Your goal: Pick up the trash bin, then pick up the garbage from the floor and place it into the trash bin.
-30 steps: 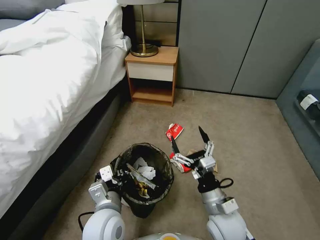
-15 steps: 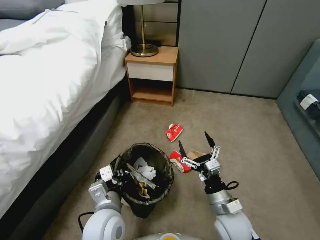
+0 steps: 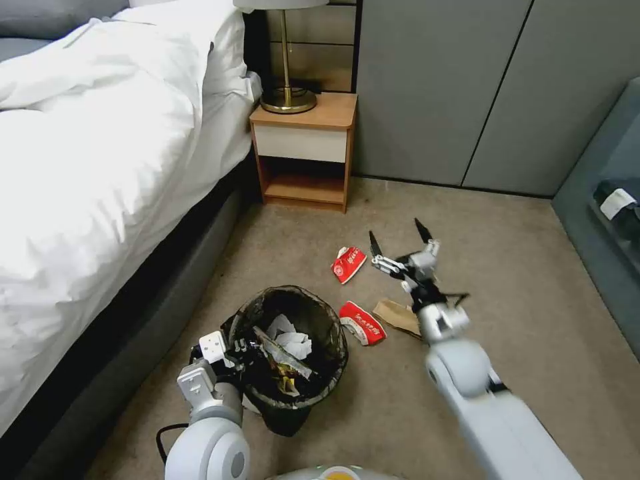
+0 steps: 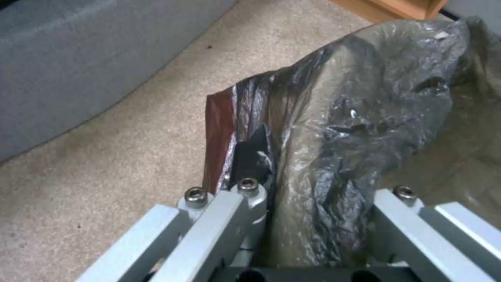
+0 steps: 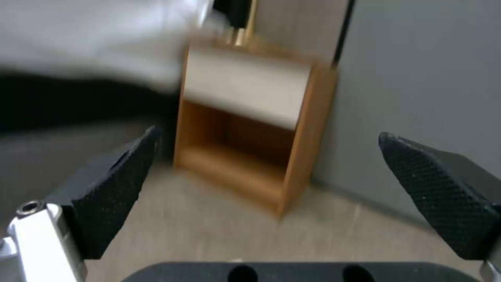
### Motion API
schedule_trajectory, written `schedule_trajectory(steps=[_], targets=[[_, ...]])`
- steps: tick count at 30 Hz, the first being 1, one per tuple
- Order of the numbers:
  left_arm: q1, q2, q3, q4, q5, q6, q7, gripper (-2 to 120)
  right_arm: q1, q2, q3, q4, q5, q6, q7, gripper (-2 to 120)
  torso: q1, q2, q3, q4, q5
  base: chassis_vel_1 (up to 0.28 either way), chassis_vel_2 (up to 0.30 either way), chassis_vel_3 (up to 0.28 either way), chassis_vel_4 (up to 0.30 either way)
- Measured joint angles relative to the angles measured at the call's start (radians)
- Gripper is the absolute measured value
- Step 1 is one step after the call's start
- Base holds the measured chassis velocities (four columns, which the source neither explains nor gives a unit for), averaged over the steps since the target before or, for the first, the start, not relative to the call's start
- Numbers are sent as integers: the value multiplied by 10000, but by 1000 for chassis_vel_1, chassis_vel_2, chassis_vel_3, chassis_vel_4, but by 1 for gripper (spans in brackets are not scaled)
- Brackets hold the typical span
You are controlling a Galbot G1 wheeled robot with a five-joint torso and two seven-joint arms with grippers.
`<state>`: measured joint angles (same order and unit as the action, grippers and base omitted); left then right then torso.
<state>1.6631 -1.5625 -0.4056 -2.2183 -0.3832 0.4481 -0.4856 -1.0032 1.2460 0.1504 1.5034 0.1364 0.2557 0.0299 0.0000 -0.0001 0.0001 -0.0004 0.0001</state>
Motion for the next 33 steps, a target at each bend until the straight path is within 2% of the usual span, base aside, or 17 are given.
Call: schedule_trajectory(steps=[2,3,5,6,8,9,11,13,16,23,33], targets=[[0,0,1,0,0,0,0,75,1013,341,-669,-1569,-320,-200,-98,100,0,0,0,4,-4,0,0,0,0],[0,0,1,0,0,0,0,75,1013,341,-669,-1569,-320,-200,-98,100,0,0,0,4,-4,0,0,0,0],[0,0,2,0,0,0,0,75,1839,669,-1195,-3021,-468,-395,-105,100,0,0,1,6,0,0,0,0,0],[0,0,2,0,0,0,0,75,1839,669,-1195,-3021,-468,-395,-105,100,0,0,1,6,0,0,0,0,0],[0,0,0,0,0,0,0,75,2481,1005,-1368,-4366,-885,-305,-291,100,0,0,0,4,-2,0,0,0,0],[0,0,0,0,0,0,0,75,2481,1005,-1368,-4366,-885,-305,-291,100,0,0,0,4,-2,0,0,0,0],[0,0,1,0,0,0,0,75,2917,1324,-1392,-5423,-1319,-190,-613,100,0,0,1,4,-3,0,0,0,0],[0,0,0,0,0,0,0,75,3021,1430,-1388,-5710,-1462,-186,-712,100,1,0,0,4,-3,0,0,0,0],[0,0,0,0,0,0,0,75,3383,1922,-1236,-7030,-2228,-191,-1034,100,0,0,0,4,-2,0,0,0,0],[0,0,1,0,0,0,0,75,3538,2259,-1069,-7913,-2681,-636,-1367,100,0,0,-1,4,-2,0,0,0,0],[0,0,1,0,0,0,0,75,3323,2243,-886,-8293,-3282,-1036,-1359,100,0,0,-1,3,-1,0,0,0,0]])
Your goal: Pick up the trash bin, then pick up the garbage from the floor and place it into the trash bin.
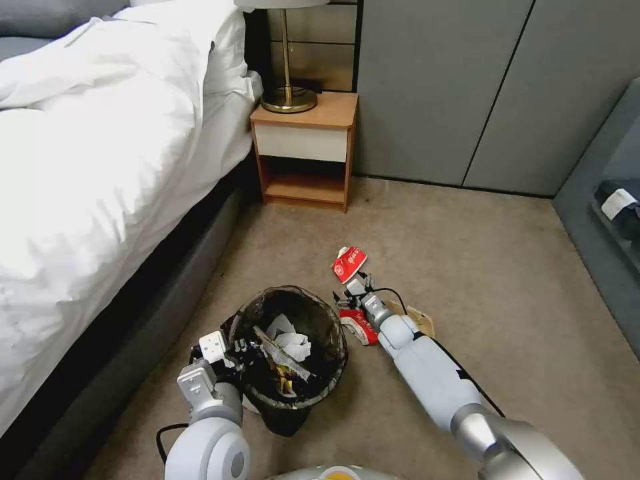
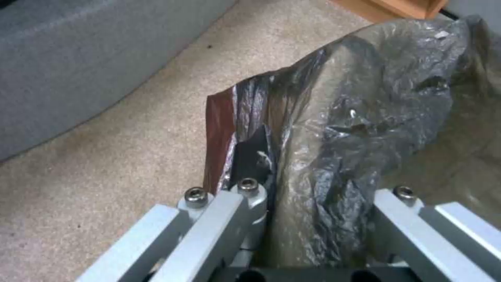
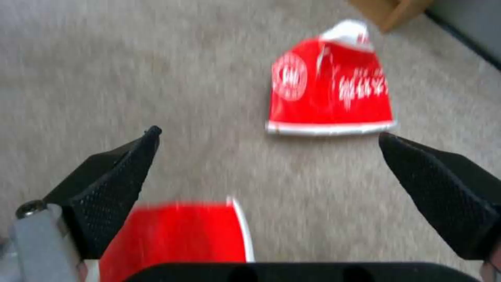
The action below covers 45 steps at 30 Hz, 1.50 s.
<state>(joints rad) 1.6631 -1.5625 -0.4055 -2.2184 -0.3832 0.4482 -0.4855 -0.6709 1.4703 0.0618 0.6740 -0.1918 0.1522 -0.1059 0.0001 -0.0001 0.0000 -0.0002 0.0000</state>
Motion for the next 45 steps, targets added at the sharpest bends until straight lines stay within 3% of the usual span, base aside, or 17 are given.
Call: schedule_trajectory(steps=[18,32,45], targets=[[0,0,0,0,0,0,0,75,-45,55,290,-503,191,-14,-20,100,0,1,-1,1,0,0,0,0,0],[0,0,0,0,0,0,0,75,-1271,-72,3,1305,447,-100,138,100,0,2,0,1,0,0,0,0,0],[0,0,-1,0,0,0,0,75,-1781,-127,258,644,496,101,107,100,-1,2,-1,1,1,0,0,0,0]])
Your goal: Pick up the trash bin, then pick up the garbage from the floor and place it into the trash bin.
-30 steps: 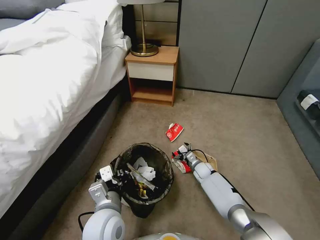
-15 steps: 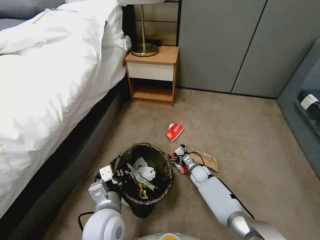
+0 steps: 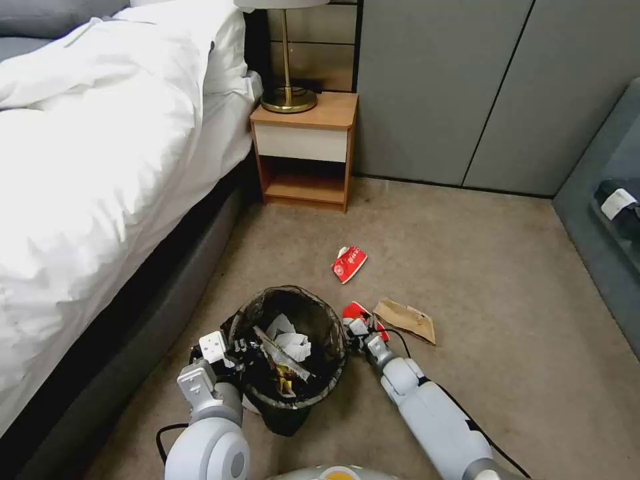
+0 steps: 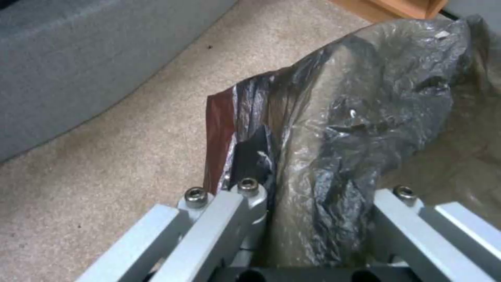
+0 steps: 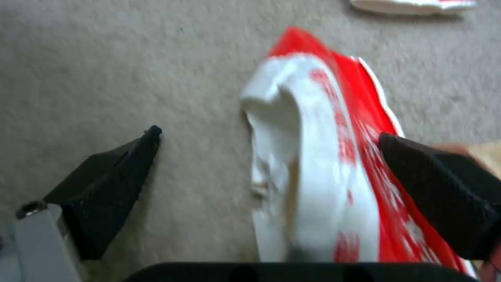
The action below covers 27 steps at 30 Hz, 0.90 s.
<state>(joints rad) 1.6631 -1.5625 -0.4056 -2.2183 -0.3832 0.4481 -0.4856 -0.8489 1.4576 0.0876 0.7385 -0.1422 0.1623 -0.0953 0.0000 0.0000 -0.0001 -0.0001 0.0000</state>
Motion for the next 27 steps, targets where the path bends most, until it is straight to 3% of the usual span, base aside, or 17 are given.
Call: schedule_trajectory(steps=[11,27], targets=[[0,0,0,0,0,0,0,75,389,-177,171,-680,267,225,-53,98,0,0,0,4,5,0,0,0,0],[0,0,0,0,0,0,0,75,353,-223,140,-475,492,357,119,44,1,0,1,-3,-3,0,0,0,0]])
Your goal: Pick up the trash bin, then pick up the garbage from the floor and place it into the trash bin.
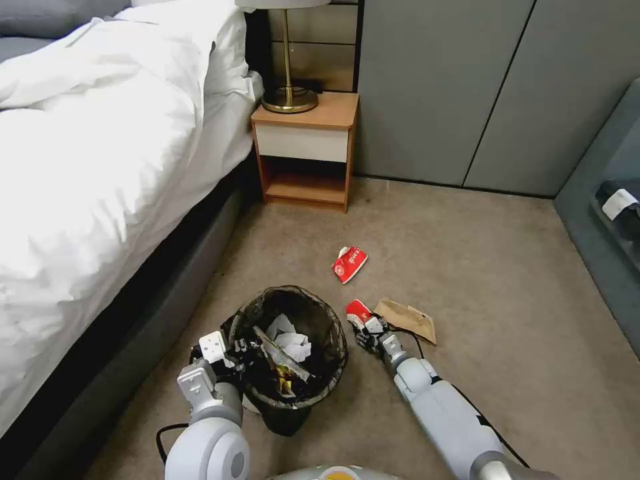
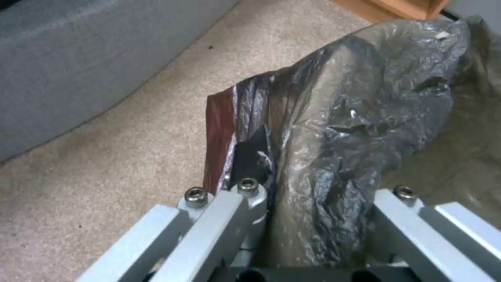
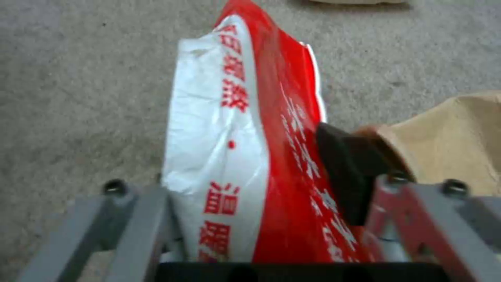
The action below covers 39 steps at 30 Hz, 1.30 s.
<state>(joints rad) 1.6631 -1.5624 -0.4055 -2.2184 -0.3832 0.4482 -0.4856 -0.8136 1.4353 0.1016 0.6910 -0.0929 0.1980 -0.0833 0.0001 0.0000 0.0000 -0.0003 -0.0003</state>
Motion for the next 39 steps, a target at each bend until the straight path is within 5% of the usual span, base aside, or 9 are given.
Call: schedule_trajectory(steps=[11,28,36,39], targets=[[0,0,0,1,0,0,0,75,-55,-89,-40,143,-4,57,15,4,0,0,0,2,3,0,0,0,0],[0,0,0,1,0,0,0,75,-488,-180,-15,1346,1177,410,852,0,0,0,0,3,3,0,0,0,0],[0,0,2,0,0,0,0,75,-1180,-447,102,3992,1985,2010,895,0,0,0,0,3,3,0,0,0,0],[0,0,0,0,0,0,0,75,-1759,-722,42,6023,2186,2862,-173,0,-1,0,0,3,2,0,0,0,0]])
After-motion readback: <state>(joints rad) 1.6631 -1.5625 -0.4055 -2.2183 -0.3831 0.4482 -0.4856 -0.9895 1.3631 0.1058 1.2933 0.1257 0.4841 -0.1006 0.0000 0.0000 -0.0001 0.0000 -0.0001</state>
